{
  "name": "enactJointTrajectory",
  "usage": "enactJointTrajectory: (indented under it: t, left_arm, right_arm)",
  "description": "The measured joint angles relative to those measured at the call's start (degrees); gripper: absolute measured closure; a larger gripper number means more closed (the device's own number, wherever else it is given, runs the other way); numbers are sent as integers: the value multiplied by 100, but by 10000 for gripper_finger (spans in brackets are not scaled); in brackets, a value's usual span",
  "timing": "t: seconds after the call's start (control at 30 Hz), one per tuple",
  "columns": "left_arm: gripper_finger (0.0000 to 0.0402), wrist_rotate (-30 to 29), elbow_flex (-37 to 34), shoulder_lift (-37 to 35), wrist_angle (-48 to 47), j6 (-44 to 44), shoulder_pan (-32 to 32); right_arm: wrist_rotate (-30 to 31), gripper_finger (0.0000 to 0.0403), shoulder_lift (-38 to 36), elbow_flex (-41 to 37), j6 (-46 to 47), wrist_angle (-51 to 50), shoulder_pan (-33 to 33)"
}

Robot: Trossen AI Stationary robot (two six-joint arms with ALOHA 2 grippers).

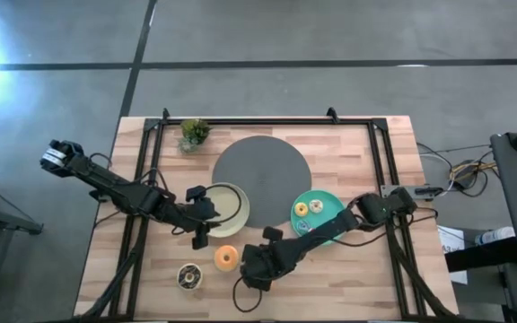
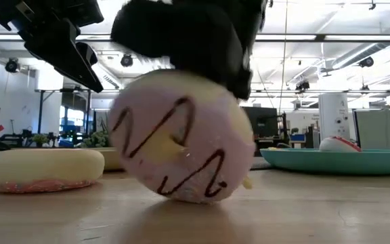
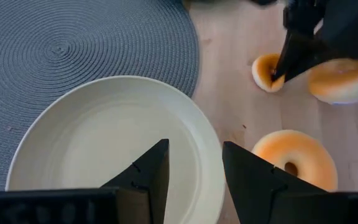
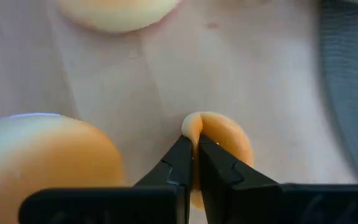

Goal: Pick & Place donuts
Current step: Put the small orange donut on the green plate

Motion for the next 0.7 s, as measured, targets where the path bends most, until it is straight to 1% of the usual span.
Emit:
enactJointTrajectory:
  t: [0.07,0.17,0.23,0.3,0.37,0.43,0.5,0.6,0.7]
  left_arm:
    - [278,-4,1,0,7,0,4]
    - [278,-4,0,0,74,-1,4]
    - [278,-4,0,0,115,-2,14]
    - [278,-5,0,2,190,2,36]
    - [278,-8,0,2,263,34,67]
    - [278,-10,0,2,365,101,98]
    - [278,-6,0,2,495,172,135]
    - [278,-4,0,2,614,230,200]
    - [278,68,0,2,746,292,278]
  right_arm:
    - [136,393,-270,-64,258,-126,-20]
    - [435,393,-899,-304,742,-273,-32]
    - [652,394,-1382,-616,1174,-316,-34]
    - [670,394,-1918,-1067,1710,-224,-64]
    - [597,394,-2498,-1657,2391,-1,-85]
    - [390,394,-3088,-2380,3114,426,-119]
    - [243,394,-3640,-3191,3762,1042,-126]
    - [244,394,-4407,-4327,4606,2107,-120]
    - [255,394,-5082,-5287,5438,2848,-115]
